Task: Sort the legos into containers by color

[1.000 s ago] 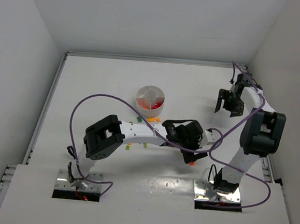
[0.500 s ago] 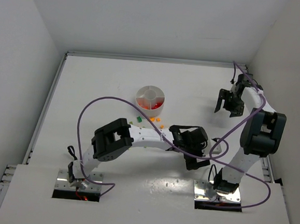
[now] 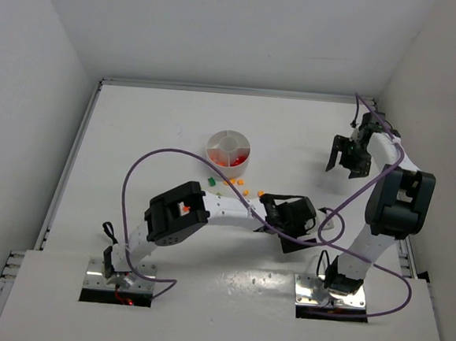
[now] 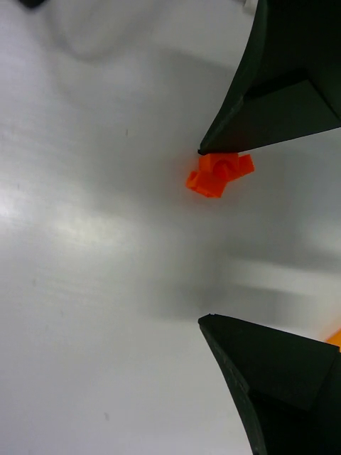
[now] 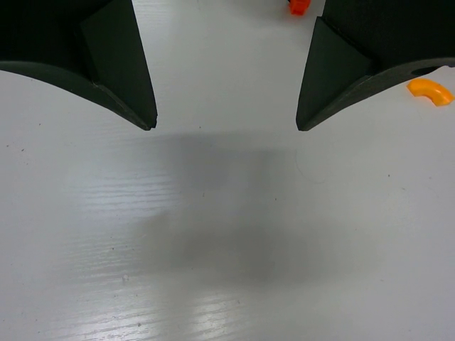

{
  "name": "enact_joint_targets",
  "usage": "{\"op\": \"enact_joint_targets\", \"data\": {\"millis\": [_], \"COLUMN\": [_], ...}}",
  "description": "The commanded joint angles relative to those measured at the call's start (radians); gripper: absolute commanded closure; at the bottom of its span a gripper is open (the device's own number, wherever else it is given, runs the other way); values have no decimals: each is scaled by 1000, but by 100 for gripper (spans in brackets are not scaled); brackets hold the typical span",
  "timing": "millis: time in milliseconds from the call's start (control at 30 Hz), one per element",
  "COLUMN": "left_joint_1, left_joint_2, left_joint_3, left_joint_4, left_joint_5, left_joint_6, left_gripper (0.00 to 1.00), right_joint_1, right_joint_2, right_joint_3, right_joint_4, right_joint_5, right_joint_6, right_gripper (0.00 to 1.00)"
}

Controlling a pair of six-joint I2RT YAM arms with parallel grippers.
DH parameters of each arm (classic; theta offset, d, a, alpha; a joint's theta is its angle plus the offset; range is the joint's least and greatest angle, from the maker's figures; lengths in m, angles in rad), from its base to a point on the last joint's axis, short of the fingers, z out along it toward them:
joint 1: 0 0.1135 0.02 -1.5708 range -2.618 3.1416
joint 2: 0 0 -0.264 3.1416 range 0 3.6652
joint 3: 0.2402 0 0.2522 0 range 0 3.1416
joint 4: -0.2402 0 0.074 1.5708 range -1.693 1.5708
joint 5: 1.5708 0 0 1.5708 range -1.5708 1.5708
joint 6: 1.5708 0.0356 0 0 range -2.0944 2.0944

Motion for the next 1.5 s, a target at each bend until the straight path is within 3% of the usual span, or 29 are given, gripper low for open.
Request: {"op": "enact_joint_targets", "data": {"millis": [0,67,267,400,467,600,700,867,933,1100,1167,1300,1467], "left_joint_1": [35,76,168,205,234,268,268,268,268,325,383,480,659], "left_joint_2": [-40,-49,-101,-135,-162,-316,-379,-405,-437,-538,-589,-635,-670], "left_joint_3": [-41,-53,-105,-127,-137,-236,-245,-135,-122,-159,-183,-144,-79], "left_joint_4": [32,32,72,49,12,26,26,-44,-54,-65,-75,-196,-311], "left_joint_5": [-186,-305,-480,-493,-437,-59,46,220,243,202,148,91,199], "left_joint_6": [-21,-33,-10,25,43,111,122,111,99,-73,-113,-138,-96], "left_gripper": [1,1,1,1,1,1,1,1,1,1,1,1,1], "right_joint_1": [-6,-6,-6,-6,-6,-6,-6,-6,-6,13,27,83,189], "right_joint_2": [-38,-38,-29,-29,-20,-20,-20,-20,-20,-20,-32,-87,-129], "right_joint_3": [-10,-10,-10,-10,-10,-10,-10,-19,-19,-50,-82,-137,-178], "right_joint_4": [25,25,25,25,25,25,25,25,16,-38,-59,-97,-133], "right_joint_5": [-17,-17,-39,-48,-48,-66,-89,-129,-154,-271,-347,-347,-312], "right_joint_6": [4,4,-5,-5,-14,-14,-25,-43,-71,-173,-251,-382,-451], "right_gripper": [20,20,20,20,20,20,24,27,28,46,52,57,61]}}
